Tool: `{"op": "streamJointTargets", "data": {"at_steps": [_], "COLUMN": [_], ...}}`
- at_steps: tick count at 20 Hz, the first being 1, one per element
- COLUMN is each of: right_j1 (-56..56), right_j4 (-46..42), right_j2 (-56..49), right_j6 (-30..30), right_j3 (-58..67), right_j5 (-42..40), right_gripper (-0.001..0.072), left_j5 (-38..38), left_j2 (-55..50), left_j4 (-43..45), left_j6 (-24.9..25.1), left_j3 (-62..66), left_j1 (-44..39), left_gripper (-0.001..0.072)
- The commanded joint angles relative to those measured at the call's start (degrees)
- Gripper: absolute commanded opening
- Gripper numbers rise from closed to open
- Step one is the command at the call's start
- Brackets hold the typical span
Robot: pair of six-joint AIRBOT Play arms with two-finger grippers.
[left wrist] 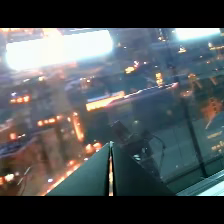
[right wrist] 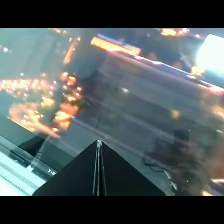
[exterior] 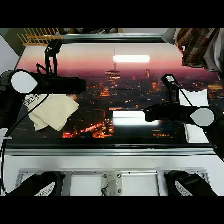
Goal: Fold the clothes and pants, and hang the long-sleeved shirts on hangers.
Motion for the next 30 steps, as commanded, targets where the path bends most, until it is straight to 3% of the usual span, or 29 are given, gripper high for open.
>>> {"op": "streamJointTargets", "data": {"at_steps": [1,14,15,16,17,20,24,30], "right_j1": [0.04,0.04,0.04,0.04,0.04,0.04,0.04,0.04], "right_j4": [0.0,0.02,0.02,0.02,0.02,0.02,0.02,0.02], "right_j2": [-0.04,-0.04,-0.04,-0.04,-0.04,-0.04,-0.04,-0.04], "right_j6": [0.0,0.0,0.0,0.0,0.0,0.0,0.0,0.0], "right_j3": [0.0,0.0,0.0,0.0,0.0,0.0,0.0,0.0], "right_j5": [0.02,0.0,0.0,0.0,0.02,0.0,0.02,0.0], "right_gripper": [0.0011,0.0011,0.0011,0.0011,0.0011,0.0011,0.0011,0.0011], "left_j5": [0.0,0.83,2.36,3.15,2.93,0.81,-1.38,0.2], "left_j2": [0.04,0.02,0.07,0.17,0.15,-0.81,-7.48,-21.64], "left_j4": [0.0,0.37,2.03,4.57,7.91,15.82,16.06,16.0], "left_j6": [0.02,0.98,2.84,2.51,0.52,-2.73,-3.58,-3.69], "left_j3": [-0.02,-0.02,0.0,-0.02,-0.02,-0.07,-0.07,-0.09], "left_j1": [-0.02,0.0,0.79,2.25,4.98,16.81,33.4,43.06], "left_gripper": [0.0007,0.0008,0.0194,0.0609,0.072,0.072,0.072,0.072]}}
